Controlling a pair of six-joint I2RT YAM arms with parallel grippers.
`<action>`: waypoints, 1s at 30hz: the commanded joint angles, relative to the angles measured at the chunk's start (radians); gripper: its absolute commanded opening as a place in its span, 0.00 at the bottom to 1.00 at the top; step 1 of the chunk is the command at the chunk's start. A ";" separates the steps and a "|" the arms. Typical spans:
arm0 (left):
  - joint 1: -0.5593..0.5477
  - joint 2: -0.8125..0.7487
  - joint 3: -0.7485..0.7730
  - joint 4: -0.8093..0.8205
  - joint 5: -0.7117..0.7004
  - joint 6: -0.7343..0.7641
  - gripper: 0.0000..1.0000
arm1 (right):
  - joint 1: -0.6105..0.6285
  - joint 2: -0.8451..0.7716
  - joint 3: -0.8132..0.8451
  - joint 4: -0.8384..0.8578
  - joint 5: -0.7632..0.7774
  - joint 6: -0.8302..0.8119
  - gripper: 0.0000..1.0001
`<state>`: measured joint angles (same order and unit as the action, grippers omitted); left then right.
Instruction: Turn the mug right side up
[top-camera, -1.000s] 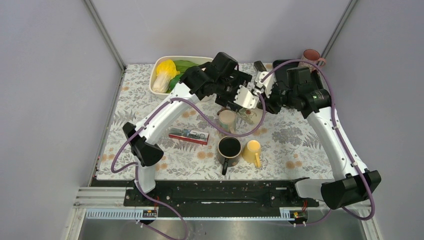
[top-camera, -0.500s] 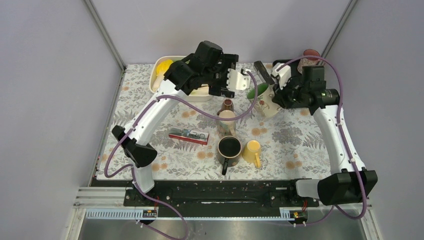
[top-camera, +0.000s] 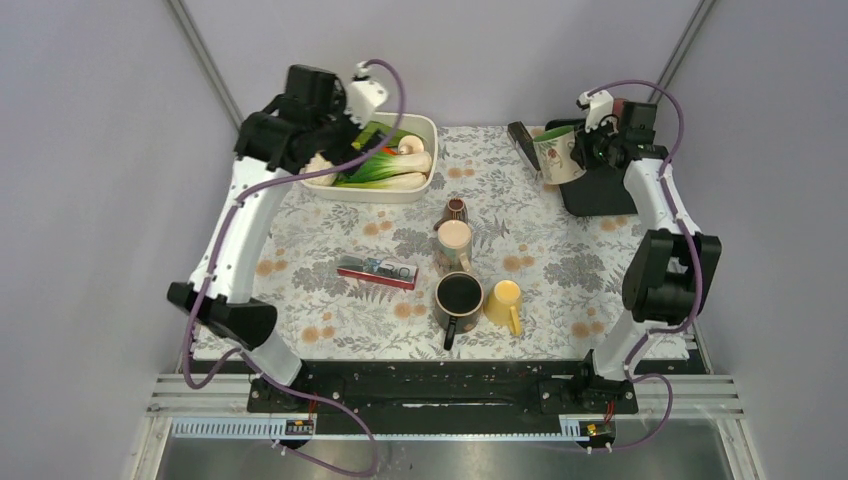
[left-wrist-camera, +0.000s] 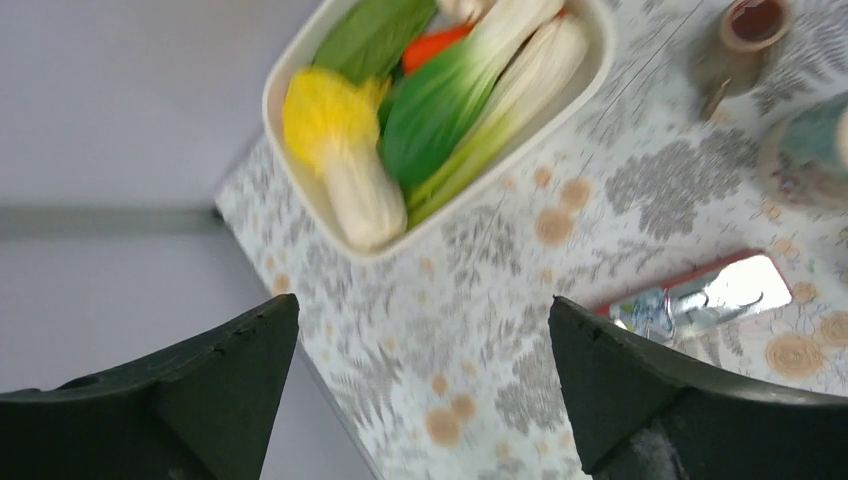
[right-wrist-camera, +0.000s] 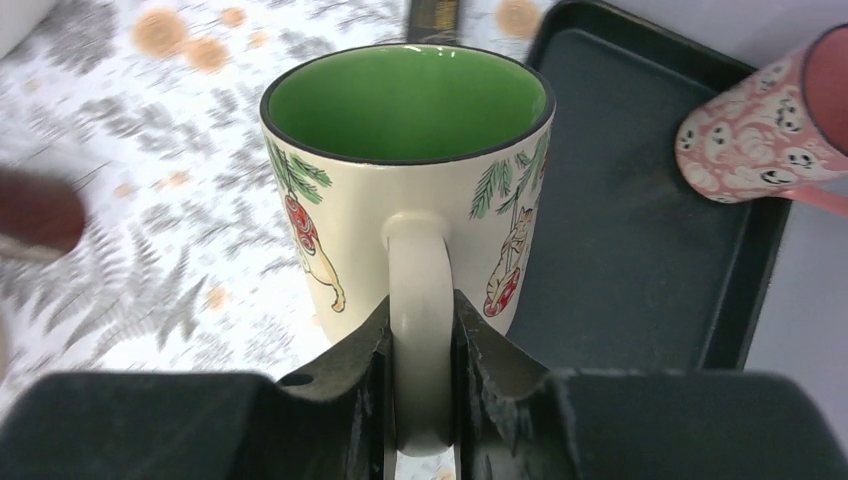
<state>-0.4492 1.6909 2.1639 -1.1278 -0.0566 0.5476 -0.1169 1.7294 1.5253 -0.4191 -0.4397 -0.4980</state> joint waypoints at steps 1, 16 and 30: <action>0.145 -0.143 -0.179 0.002 0.010 -0.201 0.99 | -0.031 0.093 0.175 0.370 0.026 0.088 0.00; 0.353 -0.170 -0.392 0.122 -0.012 -0.328 0.99 | -0.089 0.529 0.485 0.510 0.059 0.103 0.00; 0.353 -0.172 -0.379 0.130 -0.035 -0.316 0.99 | -0.118 0.545 0.361 0.441 -0.023 -0.019 0.03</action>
<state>-0.1024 1.5360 1.7515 -1.0439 -0.0650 0.2428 -0.2279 2.3516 1.9522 -0.0441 -0.4213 -0.4286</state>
